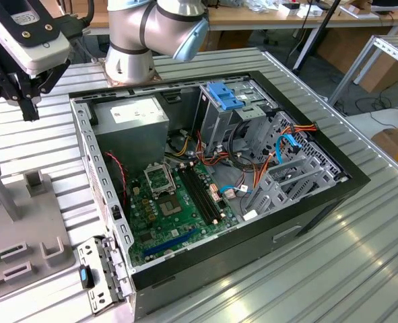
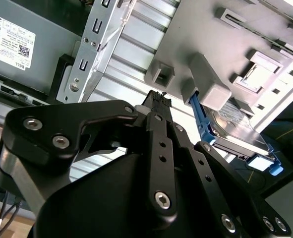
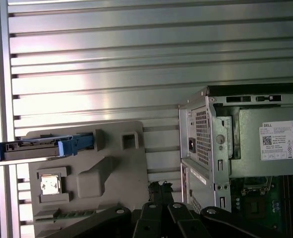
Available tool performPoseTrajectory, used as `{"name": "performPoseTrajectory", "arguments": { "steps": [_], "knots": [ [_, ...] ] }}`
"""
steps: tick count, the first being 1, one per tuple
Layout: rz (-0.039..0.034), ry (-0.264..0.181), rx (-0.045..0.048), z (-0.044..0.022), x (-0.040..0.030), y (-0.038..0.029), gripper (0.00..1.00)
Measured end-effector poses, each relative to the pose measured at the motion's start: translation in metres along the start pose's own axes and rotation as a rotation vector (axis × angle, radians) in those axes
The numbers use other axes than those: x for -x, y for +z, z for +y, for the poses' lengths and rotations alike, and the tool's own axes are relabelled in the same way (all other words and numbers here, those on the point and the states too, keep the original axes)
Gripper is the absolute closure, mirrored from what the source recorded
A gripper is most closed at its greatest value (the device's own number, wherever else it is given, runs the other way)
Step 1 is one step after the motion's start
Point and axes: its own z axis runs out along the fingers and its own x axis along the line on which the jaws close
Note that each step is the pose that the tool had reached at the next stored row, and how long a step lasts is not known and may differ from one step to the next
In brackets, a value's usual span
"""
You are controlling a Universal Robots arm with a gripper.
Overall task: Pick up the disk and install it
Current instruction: 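Reach for the disk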
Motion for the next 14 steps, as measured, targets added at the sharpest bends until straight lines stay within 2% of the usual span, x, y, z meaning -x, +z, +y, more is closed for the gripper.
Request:
{"name": "performPoseTrajectory", "arguments": {
  "steps": [10, 14],
  "knots": [
    [0.0000, 0.000, 0.0000, -0.0009, -0.0119, -0.0003, 0.89],
    [0.0000, 0.000, 0.0000, -0.0010, -0.0128, -0.0004, 0.89]
  ]
}}
